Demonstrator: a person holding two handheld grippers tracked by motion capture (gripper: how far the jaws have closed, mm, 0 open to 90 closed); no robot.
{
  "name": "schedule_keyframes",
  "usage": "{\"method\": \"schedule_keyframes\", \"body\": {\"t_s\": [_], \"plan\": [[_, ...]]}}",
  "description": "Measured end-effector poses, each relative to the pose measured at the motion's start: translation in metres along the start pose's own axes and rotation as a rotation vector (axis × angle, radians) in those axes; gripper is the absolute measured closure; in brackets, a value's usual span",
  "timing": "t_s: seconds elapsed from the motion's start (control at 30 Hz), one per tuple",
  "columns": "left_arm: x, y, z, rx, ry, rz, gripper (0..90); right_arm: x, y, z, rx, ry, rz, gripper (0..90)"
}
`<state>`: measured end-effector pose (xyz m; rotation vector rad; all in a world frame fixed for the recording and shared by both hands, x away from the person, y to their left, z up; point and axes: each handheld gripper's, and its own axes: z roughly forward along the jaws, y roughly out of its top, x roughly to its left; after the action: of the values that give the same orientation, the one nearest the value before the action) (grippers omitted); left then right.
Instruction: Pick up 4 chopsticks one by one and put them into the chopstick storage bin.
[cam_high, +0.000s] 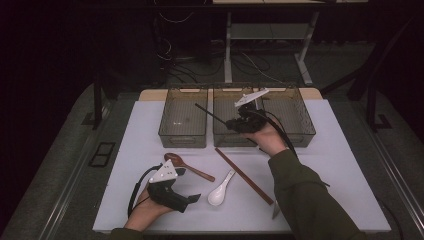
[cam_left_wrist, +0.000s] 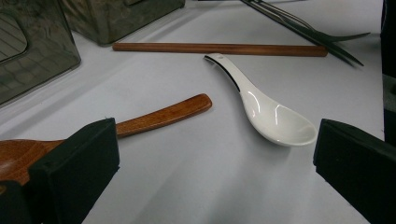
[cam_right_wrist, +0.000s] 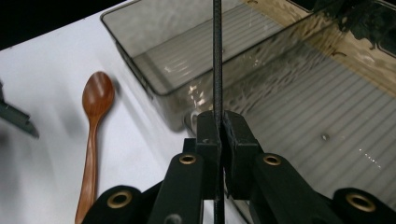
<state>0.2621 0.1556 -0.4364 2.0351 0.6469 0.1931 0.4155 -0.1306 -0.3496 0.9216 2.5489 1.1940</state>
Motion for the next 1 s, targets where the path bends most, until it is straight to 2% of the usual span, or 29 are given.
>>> {"method": "schedule_keyframes", "body": {"t_s": [0.13,0.3,0.57,1.0], "plan": [[0.000,0.000,0.000,0.006,-0.002,0.005,0.0,0.003,0.011,0.012,0.008,0.000,0.007,85.2],[-0.001,0.000,0.000,-0.008,-0.002,0.003,0.0,0.004,0.024,0.028,0.015,-0.002,0.017,85.2],[-0.001,0.001,-0.001,-0.007,-0.004,0.008,0.0,0.008,0.047,0.062,0.061,-0.036,0.031,85.2],[-0.001,0.002,-0.003,-0.017,-0.011,0.007,0.0,0.009,0.074,0.100,0.127,-0.081,0.050,85.1]]}}
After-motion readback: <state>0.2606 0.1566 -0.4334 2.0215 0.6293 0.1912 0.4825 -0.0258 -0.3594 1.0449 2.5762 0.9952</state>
